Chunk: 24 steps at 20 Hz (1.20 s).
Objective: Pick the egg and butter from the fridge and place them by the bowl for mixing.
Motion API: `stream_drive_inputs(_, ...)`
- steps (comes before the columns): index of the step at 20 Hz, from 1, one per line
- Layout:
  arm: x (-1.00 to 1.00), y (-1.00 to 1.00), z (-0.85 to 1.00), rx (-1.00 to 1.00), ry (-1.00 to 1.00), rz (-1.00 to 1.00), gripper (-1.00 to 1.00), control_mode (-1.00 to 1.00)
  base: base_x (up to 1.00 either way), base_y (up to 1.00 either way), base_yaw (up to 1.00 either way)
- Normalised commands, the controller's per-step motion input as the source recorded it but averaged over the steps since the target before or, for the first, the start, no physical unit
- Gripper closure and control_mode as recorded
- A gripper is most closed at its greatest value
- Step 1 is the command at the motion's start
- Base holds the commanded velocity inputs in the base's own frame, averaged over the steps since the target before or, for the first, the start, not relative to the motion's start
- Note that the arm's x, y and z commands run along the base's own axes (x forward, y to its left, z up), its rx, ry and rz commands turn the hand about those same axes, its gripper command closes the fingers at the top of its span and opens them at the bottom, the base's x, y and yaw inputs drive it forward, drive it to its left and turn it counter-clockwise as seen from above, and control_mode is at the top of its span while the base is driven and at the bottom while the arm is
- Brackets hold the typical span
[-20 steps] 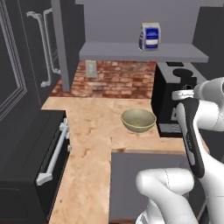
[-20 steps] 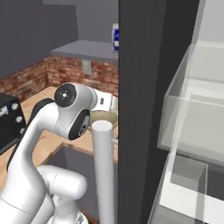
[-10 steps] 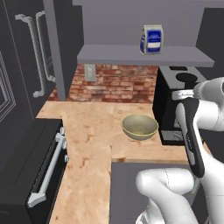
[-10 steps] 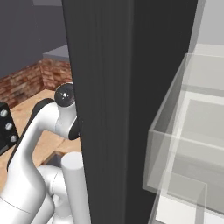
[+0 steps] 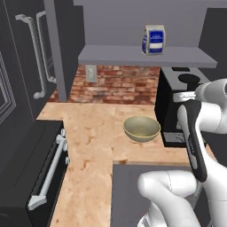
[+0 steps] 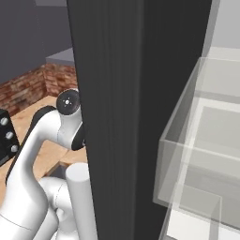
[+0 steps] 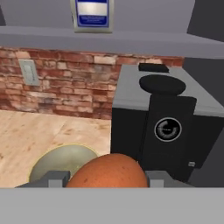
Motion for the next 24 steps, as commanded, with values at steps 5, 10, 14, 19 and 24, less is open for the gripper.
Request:
stream_drive_inputs(5,0.00,0.48,-0.01,-0.03,0.01,0.09,1.00,-1.00,0.00,0.00,0.00)
stream_drive_inputs(10,0.03,0.66,-0.05,-0.06,0.01,0.10,1.00,-1.00,0.00,0.00,0.00)
stream_drive_inputs(14,0.00,0.65,-0.12,-0.02,0.04,0.08,1.00,-1.00,0.00,0.00,0.00)
stream_drive_inputs(19,0.00,0.66,-0.12,-0.01,0.14,0.17,1.00,-1.00,0.00,0.00,0.00)
stream_drive_inputs(24,0.07,0.70,-0.14,-0.06,0.19,0.19,1.00,-1.00,0.00,0.00,0.00)
